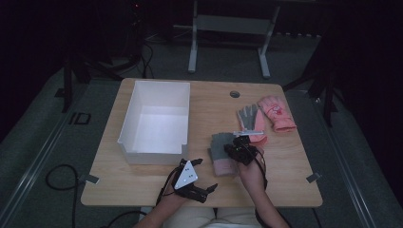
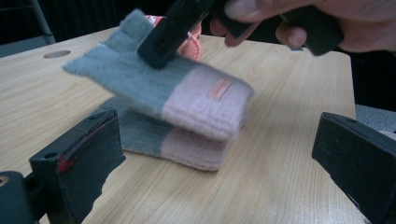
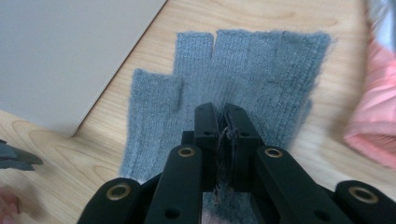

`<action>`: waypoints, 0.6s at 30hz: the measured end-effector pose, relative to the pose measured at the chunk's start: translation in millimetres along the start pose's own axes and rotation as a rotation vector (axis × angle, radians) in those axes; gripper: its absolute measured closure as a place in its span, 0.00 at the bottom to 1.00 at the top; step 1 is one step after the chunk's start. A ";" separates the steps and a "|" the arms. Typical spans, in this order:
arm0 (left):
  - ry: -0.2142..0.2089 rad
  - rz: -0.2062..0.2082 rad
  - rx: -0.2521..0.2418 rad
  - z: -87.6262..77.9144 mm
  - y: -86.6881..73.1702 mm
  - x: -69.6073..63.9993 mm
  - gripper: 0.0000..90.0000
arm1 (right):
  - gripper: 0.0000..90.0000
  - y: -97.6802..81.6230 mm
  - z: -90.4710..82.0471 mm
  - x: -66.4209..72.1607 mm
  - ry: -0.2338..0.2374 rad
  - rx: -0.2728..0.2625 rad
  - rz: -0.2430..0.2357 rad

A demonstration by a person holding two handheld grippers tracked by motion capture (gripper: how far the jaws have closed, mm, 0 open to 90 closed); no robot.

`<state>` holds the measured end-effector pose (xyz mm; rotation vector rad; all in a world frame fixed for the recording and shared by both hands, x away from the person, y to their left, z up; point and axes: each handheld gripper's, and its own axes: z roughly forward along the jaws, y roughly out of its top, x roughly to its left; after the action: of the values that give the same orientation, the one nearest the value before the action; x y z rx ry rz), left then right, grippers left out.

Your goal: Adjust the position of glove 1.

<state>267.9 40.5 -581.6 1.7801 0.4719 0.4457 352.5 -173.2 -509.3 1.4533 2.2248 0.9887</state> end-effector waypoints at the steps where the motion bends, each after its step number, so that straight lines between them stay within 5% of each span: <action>1: 0.000 0.001 0.001 0.0 0.0 -0.1 0.02 | 0.94 -1.6 2.3 0.1 0.004 0.004 0.007; 18: 0.001 -0.002 0.006 0.3 0.2 0.3 0.02 | 0.90 -12.5 31.1 -5.5 -0.026 0.062 -0.025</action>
<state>268.4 40.3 -581.5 1.7855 0.4764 0.4445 364.6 -169.3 -540.8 1.4521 2.2683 0.8952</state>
